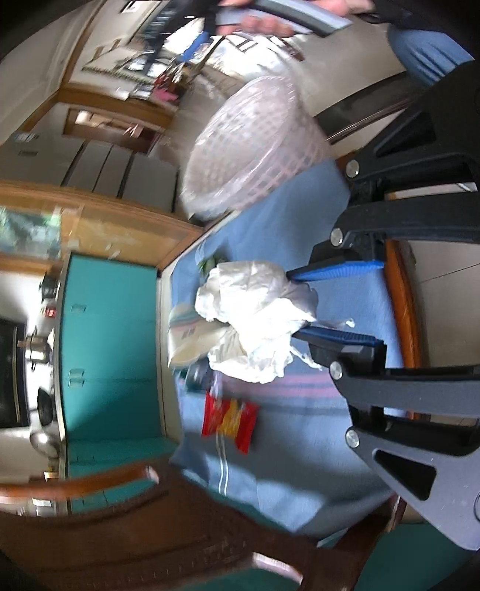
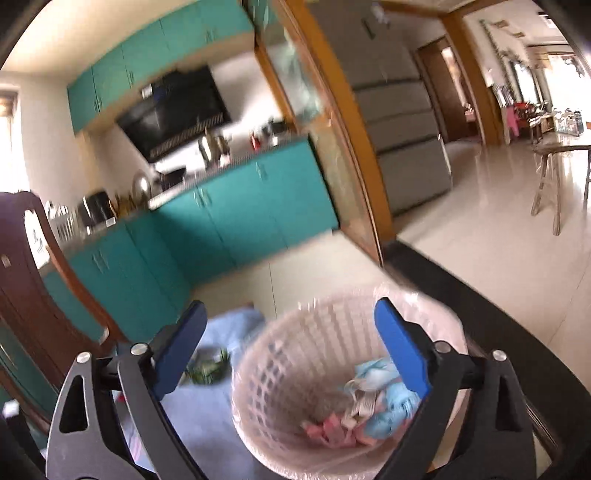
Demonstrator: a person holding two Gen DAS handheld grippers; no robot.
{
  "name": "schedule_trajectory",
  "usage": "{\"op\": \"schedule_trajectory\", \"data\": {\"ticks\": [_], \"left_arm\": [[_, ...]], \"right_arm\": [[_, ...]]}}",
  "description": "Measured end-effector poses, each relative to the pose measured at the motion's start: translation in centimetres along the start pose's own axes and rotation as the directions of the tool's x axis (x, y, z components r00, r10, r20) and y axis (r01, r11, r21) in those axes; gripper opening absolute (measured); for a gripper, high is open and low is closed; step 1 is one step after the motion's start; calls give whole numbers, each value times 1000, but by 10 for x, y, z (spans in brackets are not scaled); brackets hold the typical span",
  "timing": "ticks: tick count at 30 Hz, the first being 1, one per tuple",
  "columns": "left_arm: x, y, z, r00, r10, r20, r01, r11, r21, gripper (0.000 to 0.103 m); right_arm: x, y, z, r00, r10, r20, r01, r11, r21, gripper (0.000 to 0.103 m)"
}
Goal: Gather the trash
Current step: 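Swing the white plastic bag over the wastebasket and open the left tool, then grasp the red snack bag with the left tool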
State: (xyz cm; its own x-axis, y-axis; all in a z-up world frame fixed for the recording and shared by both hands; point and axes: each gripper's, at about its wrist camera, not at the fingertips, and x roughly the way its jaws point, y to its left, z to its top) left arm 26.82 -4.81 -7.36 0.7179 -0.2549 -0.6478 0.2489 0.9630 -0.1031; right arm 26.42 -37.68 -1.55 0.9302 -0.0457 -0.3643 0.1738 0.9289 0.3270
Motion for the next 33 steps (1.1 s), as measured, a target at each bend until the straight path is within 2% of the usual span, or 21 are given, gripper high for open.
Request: {"op": "schedule_trajectory", "data": {"ticks": [3,5,8,11,12,14,15,16,19,24,27,30,33], "left_arm": [[11,-29,-3,998,-56,-36,58,997,41,25],[17,-49,3,995,-91,-40,93,994,58,25],[31,-96,30,984,-174,-45,177,980,87,26],[44,-139,64,973,-229,-27,230,965,126,27],[52,-155,77,968,-251,-25,252,958,137,32],[68,-176,92,968,-248,-35,250,955,158,74],[76,-182,95,978,-204,-39,208,965,161,89],[80,-180,96,988,-154,-33,157,977,145,89],[71,-155,81,994,-103,-40,107,989,104,93],[29,-89,50,999,36,2,-36,990,134,96],[-2,-37,37,993,113,37,-116,989,92,97],[-23,7,34,977,195,92,-198,980,27,99],[-32,39,25,964,236,122,-230,971,-61,99]], "right_arm": [[-7,-7,4,999,-23,41,23,1000,18,91],[-11,-20,7,997,-40,64,35,997,70,91],[-16,-32,9,994,-66,91,55,991,123,91],[-17,-39,10,993,-73,93,57,986,158,91],[-18,-39,11,992,-74,98,58,985,163,91],[-20,-39,11,993,-69,98,52,984,168,91],[-20,-37,11,994,-60,94,44,985,164,91],[-19,-35,12,995,-54,87,40,987,157,91],[-17,-26,10,997,-27,68,19,993,118,91],[-10,3,-3,999,34,2,-34,999,13,91],[-7,28,-13,996,72,-44,-74,996,-58,91],[-4,58,-28,989,117,-92,-129,982,-137,91],[0,85,-46,976,153,-155,-183,962,-203,91]]}}
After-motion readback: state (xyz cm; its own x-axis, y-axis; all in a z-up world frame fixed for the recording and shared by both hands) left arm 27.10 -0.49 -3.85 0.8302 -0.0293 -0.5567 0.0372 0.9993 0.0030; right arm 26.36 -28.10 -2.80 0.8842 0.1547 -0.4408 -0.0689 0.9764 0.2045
